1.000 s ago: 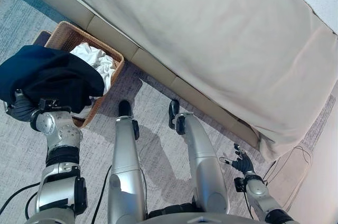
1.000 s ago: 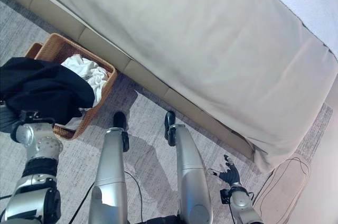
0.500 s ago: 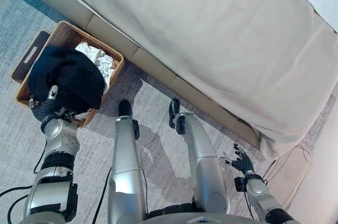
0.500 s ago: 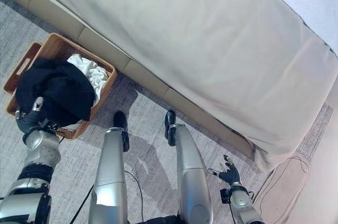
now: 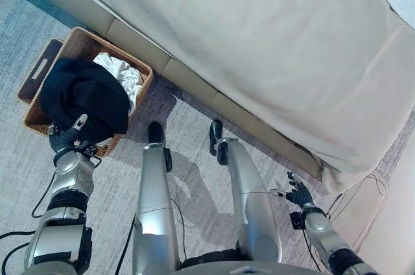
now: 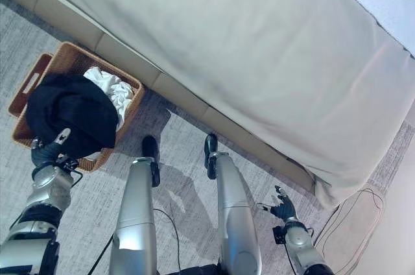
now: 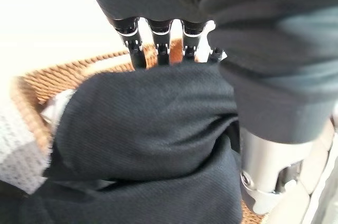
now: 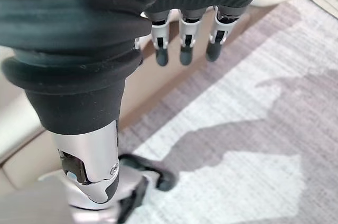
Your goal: Pick up clothes into the bucket
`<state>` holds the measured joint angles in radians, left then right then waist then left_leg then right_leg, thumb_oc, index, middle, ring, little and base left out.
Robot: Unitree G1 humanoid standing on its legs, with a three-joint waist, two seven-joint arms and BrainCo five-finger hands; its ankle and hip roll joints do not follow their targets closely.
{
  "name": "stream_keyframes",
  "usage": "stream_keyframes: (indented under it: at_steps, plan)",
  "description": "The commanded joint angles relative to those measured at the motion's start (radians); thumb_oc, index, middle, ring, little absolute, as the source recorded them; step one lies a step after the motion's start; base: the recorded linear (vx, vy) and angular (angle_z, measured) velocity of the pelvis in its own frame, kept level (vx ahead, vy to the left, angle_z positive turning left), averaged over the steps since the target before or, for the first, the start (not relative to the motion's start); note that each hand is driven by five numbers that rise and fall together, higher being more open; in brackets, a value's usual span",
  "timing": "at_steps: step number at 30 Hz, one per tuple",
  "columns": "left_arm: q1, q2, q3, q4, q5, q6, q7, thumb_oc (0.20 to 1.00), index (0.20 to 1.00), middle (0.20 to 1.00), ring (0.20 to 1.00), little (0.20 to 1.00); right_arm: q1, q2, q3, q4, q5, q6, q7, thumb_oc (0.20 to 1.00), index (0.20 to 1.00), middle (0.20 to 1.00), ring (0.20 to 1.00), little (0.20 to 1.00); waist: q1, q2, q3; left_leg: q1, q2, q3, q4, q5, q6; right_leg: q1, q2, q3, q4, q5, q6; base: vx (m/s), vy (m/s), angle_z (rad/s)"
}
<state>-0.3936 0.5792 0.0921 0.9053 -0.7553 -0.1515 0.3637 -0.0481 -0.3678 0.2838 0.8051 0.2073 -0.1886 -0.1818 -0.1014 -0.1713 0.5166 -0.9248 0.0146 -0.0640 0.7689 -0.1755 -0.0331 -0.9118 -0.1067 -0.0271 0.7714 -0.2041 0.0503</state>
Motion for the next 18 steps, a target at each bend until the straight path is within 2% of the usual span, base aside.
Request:
stream_keyframes:
  at_steps: [1, 3, 4, 7, 11, 17, 18]
  plan:
    - [0.081, -0.041, 0.035, 0.071, 0.074, -0.006, 0.000, 1.000, 1.000, 1.000, 1.000, 1.000, 0.004, -0.067, -0.030, 0.005, -0.017, 0.019, -0.017, 1.000, 1.000, 1.000, 1.000, 1.000, 0.021, 0.055, 0.003, 0.141, -0.032, 0.024, -0.077, -0.032, 0.051, 0.144, -0.026, 0.041, -0.135, 0.062, 0.035, -0.01, 0.016, -0.15]
    - [0.098, -0.053, 0.040, 0.071, 0.096, -0.005, 0.004, 1.000, 1.000, 1.000, 1.000, 1.000, 0.003, -0.068, -0.036, 0.006, -0.023, 0.022, -0.019, 1.000, 1.000, 1.000, 1.000, 1.000, 0.023, 0.062, 0.003, 0.172, -0.034, 0.029, -0.104, -0.022, 0.050, 0.173, -0.026, 0.039, -0.160, 0.071, 0.035, -0.05, 0.010, -0.15]
    - [0.121, -0.063, 0.049, 0.128, 0.213, 0.016, 0.019, 1.000, 1.000, 1.000, 1.000, 1.000, -0.012, -0.065, -0.049, 0.021, -0.040, 0.019, -0.023, 1.000, 1.000, 1.000, 1.000, 1.000, 0.027, 0.076, 0.003, 0.234, -0.040, 0.041, -0.180, 0.039, 0.045, 0.232, -0.028, 0.036, -0.233, 0.126, 0.033, -0.09, 0.009, -0.08]
    - [0.156, -0.062, 0.059, 0.140, 0.342, 0.027, 0.055, 1.000, 1.000, 1.000, 1.000, 1.000, -0.008, -0.069, -0.062, 0.031, -0.071, 0.019, -0.030, 1.000, 1.000, 1.000, 1.000, 1.000, 0.029, 0.084, 0.003, 0.336, -0.043, 0.048, -0.253, 0.061, 0.037, 0.333, -0.024, 0.029, -0.304, 0.150, 0.034, -0.02, -0.025, -0.06]
    - [0.194, -0.062, 0.086, 0.130, 0.410, 0.018, 0.086, 1.000, 1.000, 1.000, 1.000, 1.000, 0.001, -0.070, -0.085, 0.043, -0.096, 0.014, -0.036, 1.000, 1.000, 1.000, 1.000, 1.000, 0.032, 0.094, 0.003, 0.469, -0.040, 0.054, -0.353, 0.092, 0.025, 0.459, -0.018, 0.021, -0.395, 0.177, 0.043, 0.03, -0.038, -0.03]
    - [0.259, -0.069, 0.101, 0.106, 0.418, -0.012, 0.058, 1.000, 1.000, 1.000, 1.000, 1.000, 0.056, -0.059, -0.121, 0.132, -0.122, 0.022, -0.021, 1.000, 1.000, 1.000, 1.000, 1.000, 0.029, 0.126, -0.136, 0.665, -0.042, 0.060, -0.592, 0.169, 0.001, 0.641, -0.004, -0.003, -0.591, 0.225, 0.053, 0.11, -0.056, -0.01]
    - [0.260, -0.070, 0.101, 0.106, 0.418, -0.012, 0.058, 1.000, 1.000, 1.000, 1.000, 1.000, 0.056, -0.059, -0.121, 0.132, -0.122, 0.022, -0.021, 1.000, 1.000, 1.000, 1.000, 1.000, 0.029, 0.126, -0.135, 0.669, -0.042, 0.060, -0.597, 0.171, 0.001, 0.645, -0.004, -0.004, -0.594, 0.226, 0.053, 0.10, -0.036, 0.04]
